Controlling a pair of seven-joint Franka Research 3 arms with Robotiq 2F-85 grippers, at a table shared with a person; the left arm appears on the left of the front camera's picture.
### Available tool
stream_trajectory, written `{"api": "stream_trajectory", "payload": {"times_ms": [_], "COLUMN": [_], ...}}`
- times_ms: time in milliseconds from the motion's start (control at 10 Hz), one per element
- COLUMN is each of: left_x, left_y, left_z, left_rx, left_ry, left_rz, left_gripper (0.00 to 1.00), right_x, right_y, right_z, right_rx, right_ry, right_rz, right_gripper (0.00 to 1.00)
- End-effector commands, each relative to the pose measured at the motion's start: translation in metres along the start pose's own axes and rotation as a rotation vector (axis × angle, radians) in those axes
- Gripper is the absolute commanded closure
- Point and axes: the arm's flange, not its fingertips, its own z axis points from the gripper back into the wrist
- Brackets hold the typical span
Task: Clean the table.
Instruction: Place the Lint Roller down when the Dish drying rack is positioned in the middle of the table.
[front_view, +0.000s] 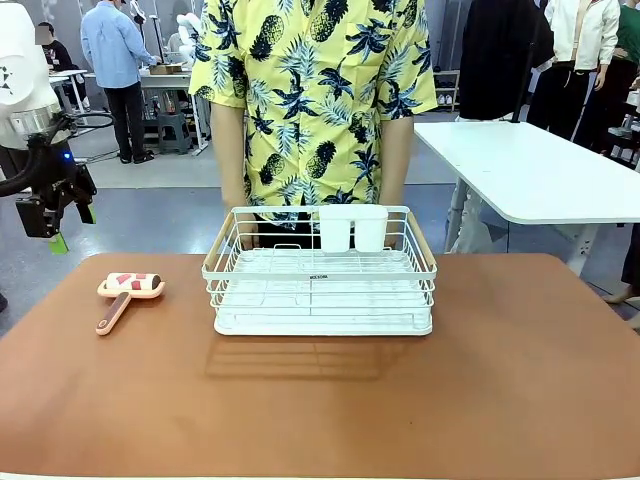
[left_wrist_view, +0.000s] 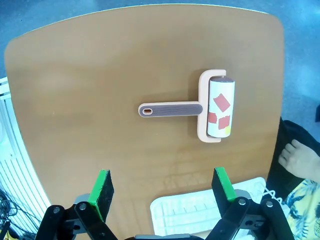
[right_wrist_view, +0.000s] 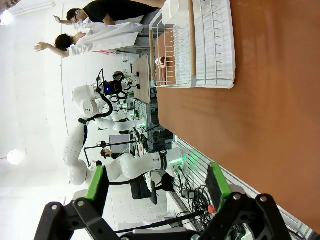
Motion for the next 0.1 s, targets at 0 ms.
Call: {"api": "stream_trajectory", "payload": {"times_ms": [0], "left_x": [0.0009], "left_y": [0.0022], "left_z": [-0.0012], "left_rx": [-0.001], "left_ry": [-0.001], "left_rz": [-0.01], "left_gripper": [0.0], "right_x": [-0.0008], "right_y": [0.0025], "right_z": [0.0005], "right_rx": [0.004], "right_ry": [0.001], "right_rz": [0.005], "right_gripper": [0.0]}}
